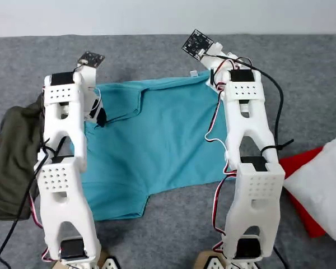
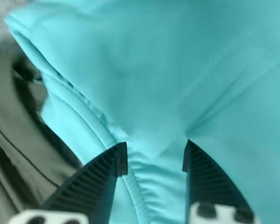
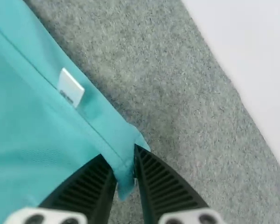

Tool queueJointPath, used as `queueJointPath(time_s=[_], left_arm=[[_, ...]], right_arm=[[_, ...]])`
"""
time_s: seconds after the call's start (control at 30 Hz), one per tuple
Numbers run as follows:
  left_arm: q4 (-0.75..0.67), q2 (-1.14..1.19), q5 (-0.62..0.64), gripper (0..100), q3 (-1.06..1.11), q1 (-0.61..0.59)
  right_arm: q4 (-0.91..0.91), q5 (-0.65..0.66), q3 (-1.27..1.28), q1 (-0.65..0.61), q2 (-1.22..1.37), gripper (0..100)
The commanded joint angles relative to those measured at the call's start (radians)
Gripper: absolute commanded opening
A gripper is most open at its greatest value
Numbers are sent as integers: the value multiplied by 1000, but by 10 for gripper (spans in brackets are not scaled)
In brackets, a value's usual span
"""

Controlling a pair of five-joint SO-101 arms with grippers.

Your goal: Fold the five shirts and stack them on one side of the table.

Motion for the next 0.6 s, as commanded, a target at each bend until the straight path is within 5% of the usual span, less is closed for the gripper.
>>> queueJointPath(time_s=[0.0, 0.57], left_arm=[[18, 20, 11, 203, -73, 3], [149, 203, 6, 47, -326, 12]], right_arm=[[7, 11, -74, 5, -18, 9], [7, 11, -74, 4, -19, 9]])
